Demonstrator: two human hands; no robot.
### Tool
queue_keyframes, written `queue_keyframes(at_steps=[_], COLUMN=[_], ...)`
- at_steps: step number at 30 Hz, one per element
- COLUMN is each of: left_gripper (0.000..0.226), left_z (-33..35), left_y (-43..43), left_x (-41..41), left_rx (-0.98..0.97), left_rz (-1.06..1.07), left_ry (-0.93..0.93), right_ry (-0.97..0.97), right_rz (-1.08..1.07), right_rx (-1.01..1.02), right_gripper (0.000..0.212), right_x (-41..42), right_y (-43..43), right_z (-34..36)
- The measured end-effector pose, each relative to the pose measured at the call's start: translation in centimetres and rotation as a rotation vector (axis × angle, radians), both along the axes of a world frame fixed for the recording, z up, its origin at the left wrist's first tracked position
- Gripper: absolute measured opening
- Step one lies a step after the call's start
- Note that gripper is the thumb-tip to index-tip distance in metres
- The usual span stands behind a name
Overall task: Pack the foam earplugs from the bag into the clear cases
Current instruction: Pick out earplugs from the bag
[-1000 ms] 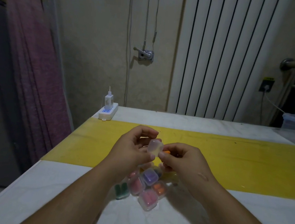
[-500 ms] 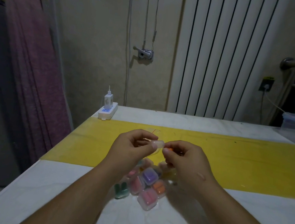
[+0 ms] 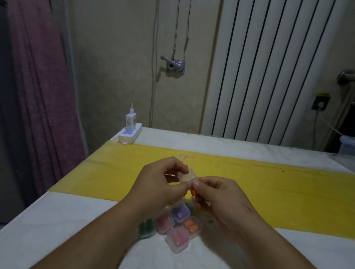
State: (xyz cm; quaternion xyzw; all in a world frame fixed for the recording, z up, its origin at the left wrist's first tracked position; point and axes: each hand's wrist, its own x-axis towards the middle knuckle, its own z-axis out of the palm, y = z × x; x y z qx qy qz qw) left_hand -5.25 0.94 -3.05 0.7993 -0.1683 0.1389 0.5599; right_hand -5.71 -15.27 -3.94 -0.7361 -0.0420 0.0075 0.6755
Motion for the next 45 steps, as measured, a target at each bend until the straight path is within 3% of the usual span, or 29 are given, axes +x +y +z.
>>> queue_keyframes(at_steps=[10, 15, 19, 32, 38, 45], left_gripper=[0.03, 0.053, 0.053, 0.053, 0.051, 0.056], left_z=[0.3, 0.7, 0.9, 0.8, 0.8, 0.8], left_y=[-0.1, 0.6, 0.7, 0.8, 0.8, 0.6], left_x=[-0.2, -0.2, -0.3, -0.1, -0.1, -0.2], left_rx=[0.078, -0.114, -0.187, -0.238, -0.199, -0.103], left_rz=[0.006, -0.131, -0.178, -0.193, -0.173, -0.149], left_ry=[-0.086, 0.103, 0.191, 0.161, 0.168, 0.132], right_ry=[-0.137, -0.01, 0.055, 0.053, 0.074, -0.041], right_rz=[-0.07, -0.064, -0.053, -0.022, 0.033, 0.051], right_rx=[-0.19, -0.006, 0.073, 0.169, 0.201, 0.121], right_gripper=[0.028, 0.016, 0.021, 0.017, 0.017, 0.017], right_x=[-0.4, 0.2, 0.2, 0.0, -0.1, -0.5], right_y=[0.5, 0.0, -0.1, -0.1, -0.3, -0.2], right_z=[0.2, 0.3, 0.5, 1.0, 1.0, 1.4])
